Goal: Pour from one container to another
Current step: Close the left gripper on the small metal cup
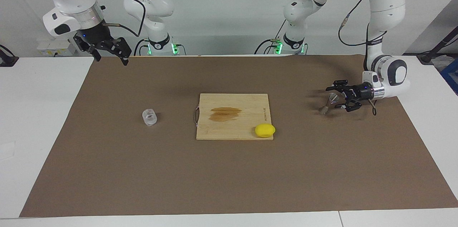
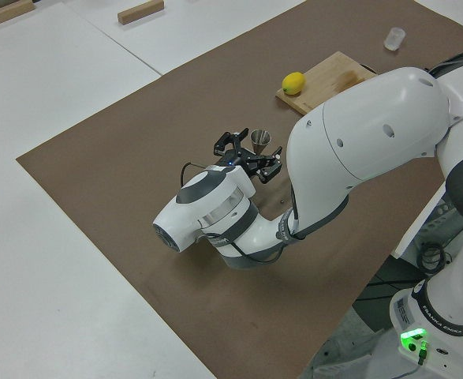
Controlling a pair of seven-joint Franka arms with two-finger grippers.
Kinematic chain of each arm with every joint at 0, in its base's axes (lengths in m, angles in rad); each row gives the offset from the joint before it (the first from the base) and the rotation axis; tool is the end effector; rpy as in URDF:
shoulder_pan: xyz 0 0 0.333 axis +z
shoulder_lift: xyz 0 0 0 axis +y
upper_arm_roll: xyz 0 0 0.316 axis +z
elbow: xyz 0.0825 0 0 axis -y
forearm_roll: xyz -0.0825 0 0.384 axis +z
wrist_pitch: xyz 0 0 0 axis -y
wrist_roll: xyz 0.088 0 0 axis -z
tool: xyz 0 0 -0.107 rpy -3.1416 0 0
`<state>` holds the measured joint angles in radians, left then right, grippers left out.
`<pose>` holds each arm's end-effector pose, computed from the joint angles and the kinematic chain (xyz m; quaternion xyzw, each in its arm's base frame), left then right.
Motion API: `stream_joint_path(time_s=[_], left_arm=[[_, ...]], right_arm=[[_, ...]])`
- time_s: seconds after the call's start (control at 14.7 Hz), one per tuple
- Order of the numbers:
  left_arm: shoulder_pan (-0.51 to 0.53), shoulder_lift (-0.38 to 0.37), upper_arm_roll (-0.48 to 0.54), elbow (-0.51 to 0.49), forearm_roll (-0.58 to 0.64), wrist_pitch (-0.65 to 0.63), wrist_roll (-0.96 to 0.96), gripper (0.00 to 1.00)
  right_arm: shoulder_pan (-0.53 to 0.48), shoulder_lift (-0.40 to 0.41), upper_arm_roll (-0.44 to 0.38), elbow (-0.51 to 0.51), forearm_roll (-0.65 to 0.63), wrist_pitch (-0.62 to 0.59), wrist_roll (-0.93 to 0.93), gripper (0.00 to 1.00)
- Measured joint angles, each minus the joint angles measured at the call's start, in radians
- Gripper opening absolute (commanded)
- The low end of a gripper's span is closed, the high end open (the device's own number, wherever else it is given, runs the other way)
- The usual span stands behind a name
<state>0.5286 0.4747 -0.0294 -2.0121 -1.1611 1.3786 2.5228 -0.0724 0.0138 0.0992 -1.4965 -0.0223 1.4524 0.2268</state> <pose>0.5091 0.1508 0.2418 0.5382 -0.4977 0.4912 0.4706 0.5467 0.0116 0.6415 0.9944 -0.1008 -0.0274 0.0140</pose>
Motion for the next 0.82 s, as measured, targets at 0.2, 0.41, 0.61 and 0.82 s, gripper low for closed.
stream_joint_path(time_s=[0.2,0.41,0.61,0.82], left_arm=[[0.000,0.000,0.000,0.000,0.000,0.000,0.000,1.00],[0.000,0.000,0.000,0.000,0.000,0.000,0.001,0.94],[0.000,0.000,0.001,0.000,0.000,0.000,0.002,0.91],[0.000,0.000,0.001,0.000,0.000,-0.001,0.002,0.90]], right_arm=[[0.000,0.000,0.000,0.000,0.000,0.000,0.000,1.00],[0.000,0.000,0.000,0.000,0.000,0.000,0.000,1.00],[0.000,0.000,0.000,0.000,0.000,0.000,0.000,1.00],[0.000,0.000,0.000,0.000,0.000,0.000,0.000,1.00]])
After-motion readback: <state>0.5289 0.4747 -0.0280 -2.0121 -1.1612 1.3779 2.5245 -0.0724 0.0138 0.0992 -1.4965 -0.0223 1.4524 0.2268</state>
